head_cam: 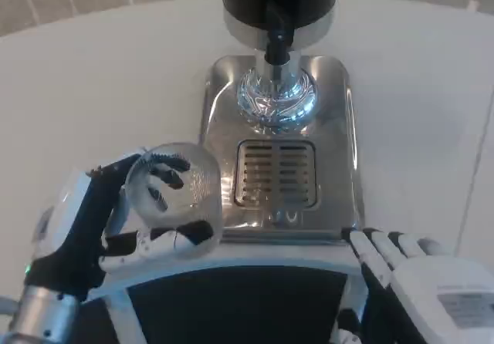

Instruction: Grasp the cup under the faucet to collect the drink, then remove the cup.

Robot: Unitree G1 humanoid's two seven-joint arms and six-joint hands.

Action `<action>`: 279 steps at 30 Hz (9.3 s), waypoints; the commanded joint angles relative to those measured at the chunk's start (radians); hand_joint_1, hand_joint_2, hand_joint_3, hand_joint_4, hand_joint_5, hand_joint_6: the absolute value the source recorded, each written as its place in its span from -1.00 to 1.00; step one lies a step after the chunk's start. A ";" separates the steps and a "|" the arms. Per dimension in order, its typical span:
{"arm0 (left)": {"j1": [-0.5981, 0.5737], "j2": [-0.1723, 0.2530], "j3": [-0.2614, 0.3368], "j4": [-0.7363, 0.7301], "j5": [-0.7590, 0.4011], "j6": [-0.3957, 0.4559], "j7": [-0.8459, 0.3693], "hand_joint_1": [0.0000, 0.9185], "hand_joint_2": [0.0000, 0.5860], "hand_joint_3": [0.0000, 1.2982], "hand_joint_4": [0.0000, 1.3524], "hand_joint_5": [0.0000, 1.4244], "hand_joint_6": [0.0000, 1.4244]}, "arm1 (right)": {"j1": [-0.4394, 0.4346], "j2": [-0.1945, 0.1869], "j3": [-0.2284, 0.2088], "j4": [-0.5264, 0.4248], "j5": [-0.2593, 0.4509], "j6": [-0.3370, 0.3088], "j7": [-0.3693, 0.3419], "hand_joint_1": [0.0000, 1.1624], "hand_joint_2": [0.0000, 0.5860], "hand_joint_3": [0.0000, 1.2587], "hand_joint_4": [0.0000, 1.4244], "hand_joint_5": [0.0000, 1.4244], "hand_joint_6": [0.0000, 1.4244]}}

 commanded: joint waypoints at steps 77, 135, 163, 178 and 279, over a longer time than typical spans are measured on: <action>-0.625 -0.096 -0.390 0.699 0.197 0.128 0.500 -0.37 -0.81 -0.43 -0.53 -0.16 0.34 | 0.003 0.063 -0.110 -0.015 0.047 0.023 0.063 -0.69 0.97 -1.00 -1.00 -1.00 -1.00; -0.280 0.303 -0.269 0.407 0.088 -0.101 0.252 -0.85 -0.87 -1.00 -1.00 -0.87 -0.78 | -0.232 0.029 -0.157 0.017 0.111 0.169 0.079 -0.70 0.83 -1.00 -1.00 -1.00 -1.00; 0.158 0.404 -0.085 -0.046 0.052 -0.087 0.019 -0.88 -0.81 -1.00 -1.00 -0.86 -0.77 | -0.742 -0.081 -0.261 0.210 0.692 0.581 -0.042 -0.84 0.82 -1.00 -1.00 -1.00 -1.00; 0.166 0.394 -0.063 -0.055 0.039 -0.057 -0.025 -0.90 -0.80 -1.00 -1.00 -0.85 -0.77 | -0.843 -0.120 -0.100 0.283 0.826 0.619 -0.160 -0.85 0.82 -1.00 -1.00 -1.00 -1.00; -0.117 0.152 -0.092 0.081 -0.140 0.193 -0.166 -0.31 -0.86 -1.00 -1.00 -0.71 -0.65 | -1.114 -0.422 0.193 0.497 0.923 0.593 -0.142 -0.99 0.85 -1.00 -1.00 -1.00 -1.00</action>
